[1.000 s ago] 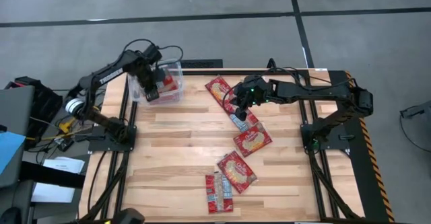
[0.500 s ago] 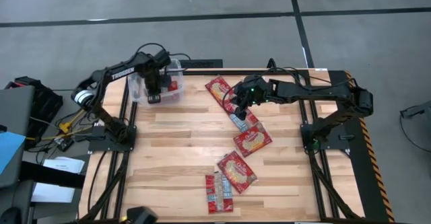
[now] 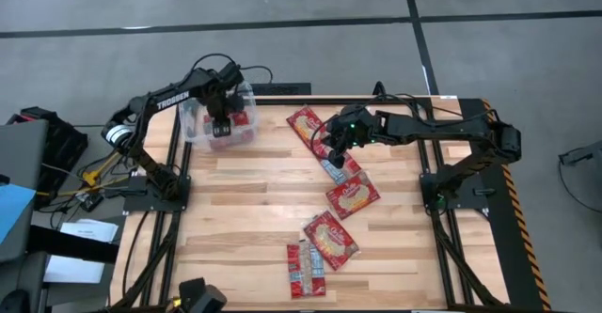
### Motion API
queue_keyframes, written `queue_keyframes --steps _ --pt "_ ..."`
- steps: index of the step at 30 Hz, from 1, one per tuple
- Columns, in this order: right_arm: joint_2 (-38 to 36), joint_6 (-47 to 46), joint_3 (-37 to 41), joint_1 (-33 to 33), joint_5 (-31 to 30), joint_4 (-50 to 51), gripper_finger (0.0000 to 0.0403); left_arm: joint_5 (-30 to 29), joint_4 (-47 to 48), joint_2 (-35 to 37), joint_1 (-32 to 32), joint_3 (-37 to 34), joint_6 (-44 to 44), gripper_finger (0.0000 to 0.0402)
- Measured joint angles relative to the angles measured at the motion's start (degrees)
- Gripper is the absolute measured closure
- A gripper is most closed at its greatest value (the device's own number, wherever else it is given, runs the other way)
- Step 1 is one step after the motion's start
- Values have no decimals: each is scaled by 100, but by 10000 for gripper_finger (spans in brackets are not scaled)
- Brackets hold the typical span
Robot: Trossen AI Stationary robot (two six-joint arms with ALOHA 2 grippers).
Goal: Sort popcorn bags into baskets
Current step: Put the red popcorn bag into the transparent bin
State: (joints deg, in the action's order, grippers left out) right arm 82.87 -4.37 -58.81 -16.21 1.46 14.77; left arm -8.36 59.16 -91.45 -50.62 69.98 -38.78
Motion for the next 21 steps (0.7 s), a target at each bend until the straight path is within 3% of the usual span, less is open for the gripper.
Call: queue_keyframes --steps 6,12,14,18,21 --pt "0 62 0 0 4 6 358 -1287 -112 1 47 556 419 195" --pt "-2 113 -3 -183 10 267 364 -1014 135 3 116 1569 1659 187" --pt "18 49 -2 -367 6 408 367 -402 246 3 151 1988 2375 187" --pt "244 48 240 -760 14 242 378 1811 166 12 293 2710 3583 187" --pt "597 52 440 -985 116 -334 385 3124 -294 58 686 2801 4119 187"
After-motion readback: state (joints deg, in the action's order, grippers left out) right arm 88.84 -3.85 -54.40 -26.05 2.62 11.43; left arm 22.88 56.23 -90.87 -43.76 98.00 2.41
